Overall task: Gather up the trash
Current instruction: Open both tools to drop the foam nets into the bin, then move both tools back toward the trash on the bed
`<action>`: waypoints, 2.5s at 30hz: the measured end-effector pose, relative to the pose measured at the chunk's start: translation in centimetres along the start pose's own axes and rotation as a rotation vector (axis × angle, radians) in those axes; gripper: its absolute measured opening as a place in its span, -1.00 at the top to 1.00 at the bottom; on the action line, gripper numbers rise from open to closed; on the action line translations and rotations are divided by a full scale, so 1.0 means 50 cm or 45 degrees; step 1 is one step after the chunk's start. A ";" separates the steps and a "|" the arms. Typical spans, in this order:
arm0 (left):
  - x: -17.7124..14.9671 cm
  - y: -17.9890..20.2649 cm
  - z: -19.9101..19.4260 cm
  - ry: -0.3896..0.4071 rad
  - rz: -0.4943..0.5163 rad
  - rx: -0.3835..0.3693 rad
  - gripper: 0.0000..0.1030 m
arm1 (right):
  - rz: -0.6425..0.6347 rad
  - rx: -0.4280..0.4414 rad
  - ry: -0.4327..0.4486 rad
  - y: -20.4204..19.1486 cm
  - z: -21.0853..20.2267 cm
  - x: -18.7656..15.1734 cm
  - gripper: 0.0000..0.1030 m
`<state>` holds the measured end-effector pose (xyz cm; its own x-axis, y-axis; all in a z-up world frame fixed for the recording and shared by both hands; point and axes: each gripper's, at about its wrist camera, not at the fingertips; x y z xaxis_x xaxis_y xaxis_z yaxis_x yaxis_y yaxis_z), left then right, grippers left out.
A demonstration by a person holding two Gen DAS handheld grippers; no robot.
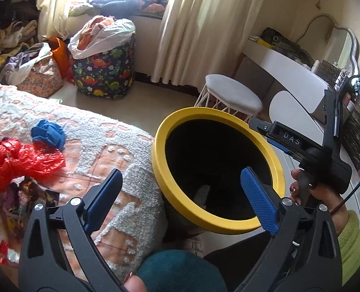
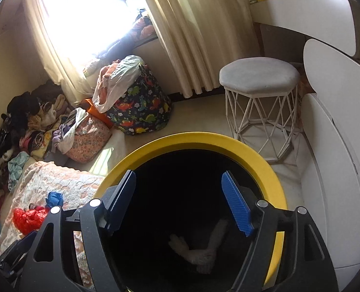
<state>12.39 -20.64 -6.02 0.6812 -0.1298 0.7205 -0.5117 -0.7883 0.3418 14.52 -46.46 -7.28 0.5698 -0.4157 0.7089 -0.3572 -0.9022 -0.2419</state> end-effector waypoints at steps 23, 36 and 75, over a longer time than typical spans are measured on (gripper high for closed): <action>-0.006 -0.121 -0.201 0.270 -0.111 0.291 -0.78 | -0.219 0.263 0.066 -0.172 -0.095 -0.024 -0.59; -0.026 -0.207 -0.282 0.327 -0.224 0.408 -0.78 | -0.430 0.444 -0.002 -0.309 -0.133 -0.097 -0.60; -0.184 -0.399 -0.300 0.118 -0.734 0.168 0.14 | -1.013 0.646 -0.551 -0.552 -0.093 -0.384 0.76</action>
<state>8.47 5.28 -10.43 0.7780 0.3896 0.4928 0.0005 -0.7848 0.6197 10.01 -13.07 -11.13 0.7571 0.4060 0.5118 0.5353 -0.8346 -0.1298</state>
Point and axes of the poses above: each gripper's, at about its wrist camera, not at the fingertips, and z roughly the way its jaws point, y to its right, x to its top, and after that the axes turned 8 degrees about -x, right-handed
